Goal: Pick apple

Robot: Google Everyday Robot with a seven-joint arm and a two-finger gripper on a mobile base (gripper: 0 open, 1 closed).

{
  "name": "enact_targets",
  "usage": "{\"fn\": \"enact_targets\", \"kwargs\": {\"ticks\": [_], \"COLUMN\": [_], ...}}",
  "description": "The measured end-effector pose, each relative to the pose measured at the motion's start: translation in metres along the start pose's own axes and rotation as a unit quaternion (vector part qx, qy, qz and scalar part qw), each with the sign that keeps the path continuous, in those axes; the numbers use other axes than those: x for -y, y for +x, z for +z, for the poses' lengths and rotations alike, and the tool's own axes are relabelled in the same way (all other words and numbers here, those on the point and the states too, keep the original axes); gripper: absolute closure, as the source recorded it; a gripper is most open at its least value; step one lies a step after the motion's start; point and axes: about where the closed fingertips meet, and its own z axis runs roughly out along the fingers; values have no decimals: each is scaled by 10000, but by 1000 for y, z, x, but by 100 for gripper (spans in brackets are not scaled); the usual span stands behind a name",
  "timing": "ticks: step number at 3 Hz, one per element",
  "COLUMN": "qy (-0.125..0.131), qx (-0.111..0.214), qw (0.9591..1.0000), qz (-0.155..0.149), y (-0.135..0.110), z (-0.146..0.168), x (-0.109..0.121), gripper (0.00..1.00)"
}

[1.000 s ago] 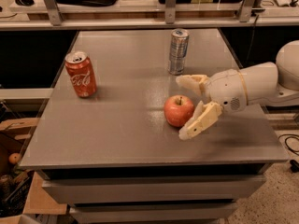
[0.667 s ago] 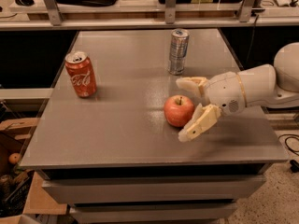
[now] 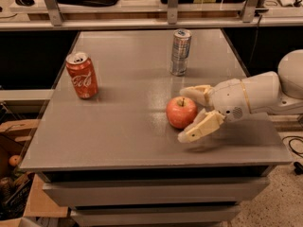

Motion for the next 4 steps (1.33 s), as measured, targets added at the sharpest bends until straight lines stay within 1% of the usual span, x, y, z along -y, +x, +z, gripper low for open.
{"fn": "enact_targets", "kwargs": {"ticks": [1, 2, 3, 4], "qy": [39, 30, 36, 48], "qx": [-2, 110, 245, 346], "qw": [10000, 9999, 9997, 9993], "qz": [10, 26, 21, -91], "y": [2, -2, -9, -23], "z": [-1, -3, -6, -14], "x": [2, 5, 10, 16], "gripper": [39, 64, 87, 100]}}
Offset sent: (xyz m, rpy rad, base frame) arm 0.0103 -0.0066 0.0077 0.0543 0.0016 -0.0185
